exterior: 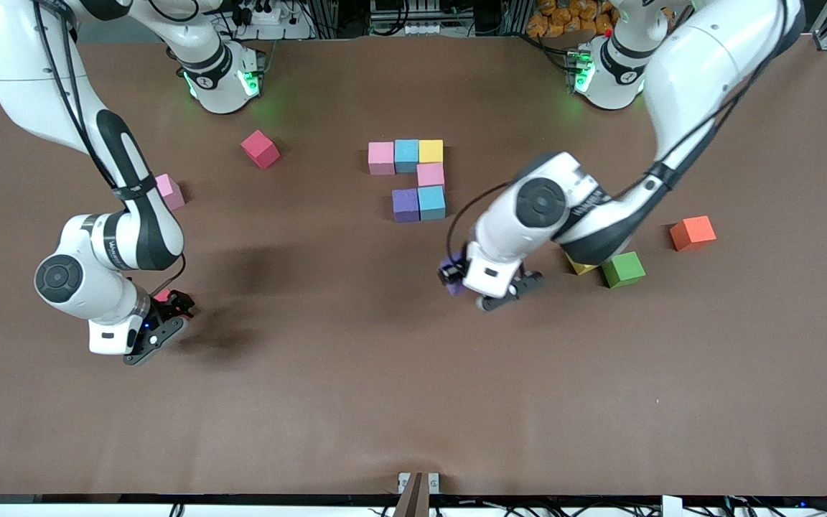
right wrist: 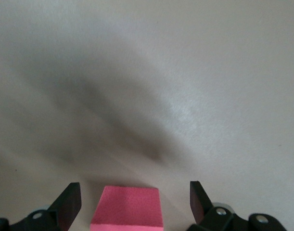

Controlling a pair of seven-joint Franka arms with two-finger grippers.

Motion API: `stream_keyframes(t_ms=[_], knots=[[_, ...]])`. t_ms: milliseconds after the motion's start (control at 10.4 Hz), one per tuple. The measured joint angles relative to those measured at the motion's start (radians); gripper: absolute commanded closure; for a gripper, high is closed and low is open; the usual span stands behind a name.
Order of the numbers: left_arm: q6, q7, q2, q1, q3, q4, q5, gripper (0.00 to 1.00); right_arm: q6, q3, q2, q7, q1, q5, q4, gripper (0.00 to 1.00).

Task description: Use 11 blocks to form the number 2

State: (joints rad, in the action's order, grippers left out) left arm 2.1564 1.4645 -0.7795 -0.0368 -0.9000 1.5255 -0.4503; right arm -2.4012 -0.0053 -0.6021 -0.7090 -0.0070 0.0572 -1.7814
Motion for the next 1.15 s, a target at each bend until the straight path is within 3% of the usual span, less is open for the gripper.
stream_keyframes(t_ms=[192,288,672,864,1152], knots=[[0.002,0.21,0.0,0.091,0.0,-0.026,0.0,0.7,0.0,-0.003,0.0,0.0,-0.015,0.001,-0.021,0.0],[0.002,0.311,0.0,0.133,0.0,-0.037,0.0,0.75,0.0,-0.003,0.0,0.0,-0.021,0.002,-0.03,0.0],[0.025,0.761,-0.001,0.263,0.013,-0.044,0.0,0.75,-0.001,-0.004,0.001,0.0,-0.025,0.002,-0.041,0.0],[0.055,0.965,-0.003,0.335,0.059,-0.044,0.0,0.74,0.001,-0.004,0.001,0.0,-0.027,0.002,-0.044,0.0],[0.089,1.29,-0.006,0.487,0.192,-0.044,0.0,0.74,0.003,-0.005,0.001,0.0,-0.032,0.002,-0.052,0.0]])
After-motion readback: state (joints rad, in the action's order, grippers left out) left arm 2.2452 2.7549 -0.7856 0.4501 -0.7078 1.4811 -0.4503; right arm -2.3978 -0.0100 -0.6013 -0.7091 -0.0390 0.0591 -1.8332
